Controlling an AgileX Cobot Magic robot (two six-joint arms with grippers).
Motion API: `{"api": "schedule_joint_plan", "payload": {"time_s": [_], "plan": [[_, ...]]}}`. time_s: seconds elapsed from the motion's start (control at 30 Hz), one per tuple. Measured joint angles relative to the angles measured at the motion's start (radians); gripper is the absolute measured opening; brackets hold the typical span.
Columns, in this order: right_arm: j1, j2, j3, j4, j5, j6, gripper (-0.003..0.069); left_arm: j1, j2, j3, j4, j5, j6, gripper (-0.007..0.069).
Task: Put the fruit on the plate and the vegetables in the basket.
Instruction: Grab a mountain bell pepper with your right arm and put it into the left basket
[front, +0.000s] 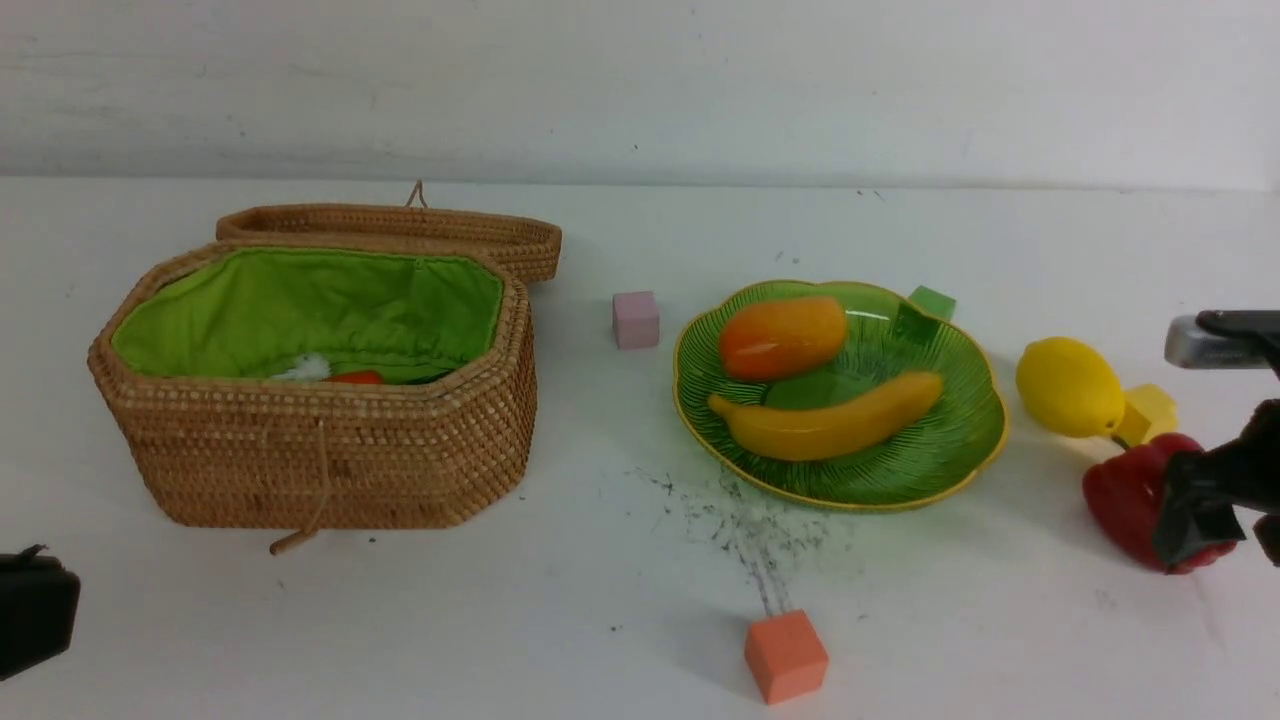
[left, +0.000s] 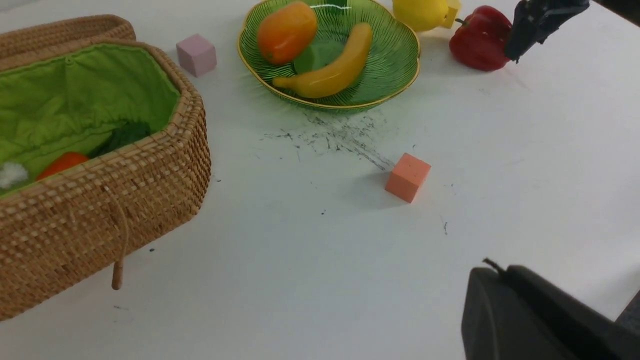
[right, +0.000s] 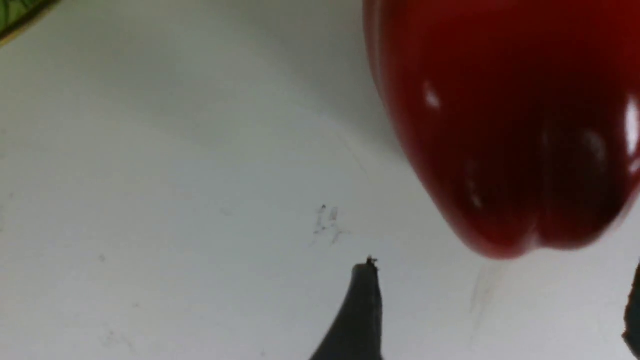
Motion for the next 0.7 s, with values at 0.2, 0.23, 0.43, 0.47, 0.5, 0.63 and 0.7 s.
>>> {"api": "schedule_joint_plan", "payload": {"time_s": [0.2, 0.23, 0.43, 0.47, 0.5, 0.63, 0.7], "plan": [[0.000, 0.014, 0.000, -0.031, -0.053, -0.004, 0.0644, 0.000, 0.000, 0.000, -0.013, -0.027, 0.004, -0.0007], [0.000, 0.015, 0.000, -0.032, -0.060, -0.004, 0.0643, 0.000, 0.000, 0.000, -0.014, -0.032, 0.004, -0.0007], [0.000, 0.051, 0.000, -0.034, -0.128, -0.025, 0.0643, 0.000, 0.000, 0.000, -0.020, -0.075, 0.007, -0.0007], [0.000, 0.057, 0.000, -0.037, -0.137, -0.032, 0.0643, 0.000, 0.000, 0.000, -0.021, -0.081, 0.007, -0.0007], [0.000, 0.063, 0.000, -0.038, -0.143, -0.033, 0.0643, 0.000, 0.000, 0.000, -0.021, -0.086, 0.007, -0.0007], [0.000, 0.074, 0.000, -0.046, -0.187, -0.037, 0.0641, 0.000, 0.000, 0.000, -0.021, -0.110, 0.007, -0.0007], [0.000, 0.075, 0.000, -0.046, -0.217, -0.038, 0.0638, 0.000, 0.000, 0.000, -0.023, -0.111, 0.007, -0.0007]]}}
